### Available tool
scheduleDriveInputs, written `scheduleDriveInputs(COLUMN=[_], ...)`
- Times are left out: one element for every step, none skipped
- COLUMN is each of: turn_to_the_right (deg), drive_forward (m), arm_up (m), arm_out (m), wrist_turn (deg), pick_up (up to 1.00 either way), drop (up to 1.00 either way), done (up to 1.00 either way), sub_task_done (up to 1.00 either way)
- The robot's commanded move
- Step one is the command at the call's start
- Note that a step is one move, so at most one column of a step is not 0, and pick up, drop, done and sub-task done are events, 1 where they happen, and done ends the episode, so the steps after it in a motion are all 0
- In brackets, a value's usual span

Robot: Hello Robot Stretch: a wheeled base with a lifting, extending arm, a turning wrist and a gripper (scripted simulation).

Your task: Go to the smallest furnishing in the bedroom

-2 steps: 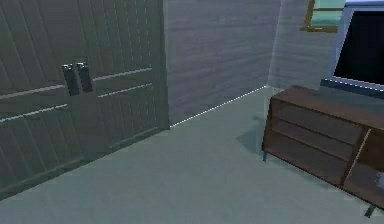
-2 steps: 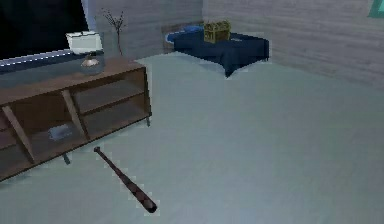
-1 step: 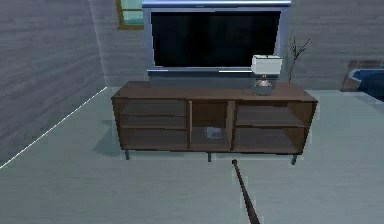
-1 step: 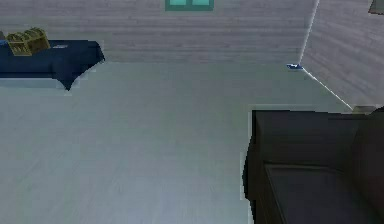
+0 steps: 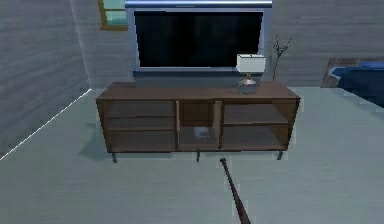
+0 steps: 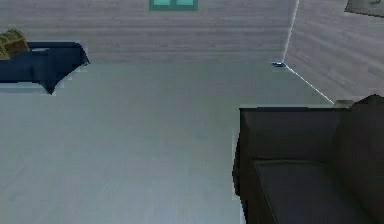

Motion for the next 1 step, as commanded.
scheduleDriveInputs(turn_to_the_right=[0.0], drive_forward=[0.20], arm_up=[0.00], arm_out=[0.00], wrist_turn=[0.0], pick_up=[0.00], drop=[0.00], done=[0.00], sub_task_done=[0.00])
